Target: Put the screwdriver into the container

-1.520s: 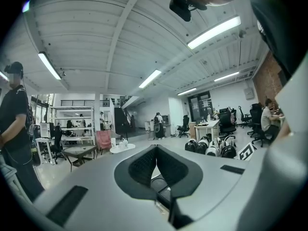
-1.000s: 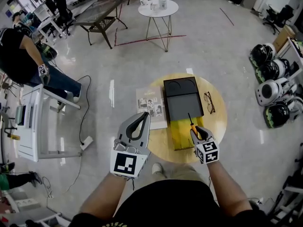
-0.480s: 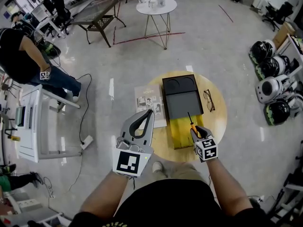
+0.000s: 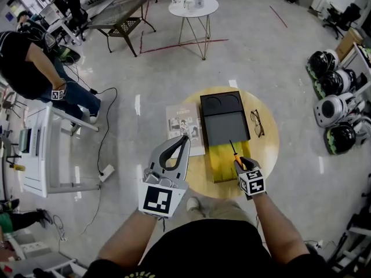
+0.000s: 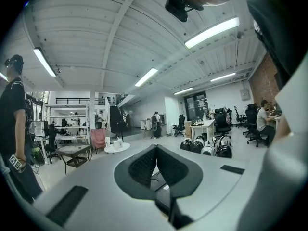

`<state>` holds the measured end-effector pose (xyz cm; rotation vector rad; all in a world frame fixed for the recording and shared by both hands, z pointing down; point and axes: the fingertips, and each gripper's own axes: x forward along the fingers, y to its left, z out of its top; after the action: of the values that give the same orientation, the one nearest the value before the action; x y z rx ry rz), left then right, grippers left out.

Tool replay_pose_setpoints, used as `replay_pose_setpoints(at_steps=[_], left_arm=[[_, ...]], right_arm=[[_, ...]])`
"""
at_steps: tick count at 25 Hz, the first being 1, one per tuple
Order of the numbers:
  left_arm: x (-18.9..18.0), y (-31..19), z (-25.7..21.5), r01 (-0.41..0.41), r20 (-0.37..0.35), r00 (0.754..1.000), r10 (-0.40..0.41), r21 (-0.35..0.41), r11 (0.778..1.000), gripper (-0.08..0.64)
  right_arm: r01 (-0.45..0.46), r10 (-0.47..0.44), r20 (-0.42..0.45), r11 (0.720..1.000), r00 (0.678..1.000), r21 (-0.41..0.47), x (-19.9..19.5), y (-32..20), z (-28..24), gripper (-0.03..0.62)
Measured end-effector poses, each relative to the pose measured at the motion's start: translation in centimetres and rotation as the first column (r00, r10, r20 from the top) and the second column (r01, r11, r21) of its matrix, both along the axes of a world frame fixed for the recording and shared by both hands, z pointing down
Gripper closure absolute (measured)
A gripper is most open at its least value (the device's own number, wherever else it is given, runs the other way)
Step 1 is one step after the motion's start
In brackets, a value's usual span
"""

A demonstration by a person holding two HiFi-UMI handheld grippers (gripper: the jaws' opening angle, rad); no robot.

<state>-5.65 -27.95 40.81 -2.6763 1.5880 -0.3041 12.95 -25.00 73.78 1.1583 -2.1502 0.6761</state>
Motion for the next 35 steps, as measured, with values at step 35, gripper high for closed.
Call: replay_pose_setpoints(at_steps=[35], left_arm=[[0.3,0.8,0.3,-0.006,0.019,1.0,0.006,-0.009,1.0,0.543]], right_arm=[[0.117,-0.136,-0.14,0.984,0.981,-0.135,-0.8,1.0,3.5,0.477]])
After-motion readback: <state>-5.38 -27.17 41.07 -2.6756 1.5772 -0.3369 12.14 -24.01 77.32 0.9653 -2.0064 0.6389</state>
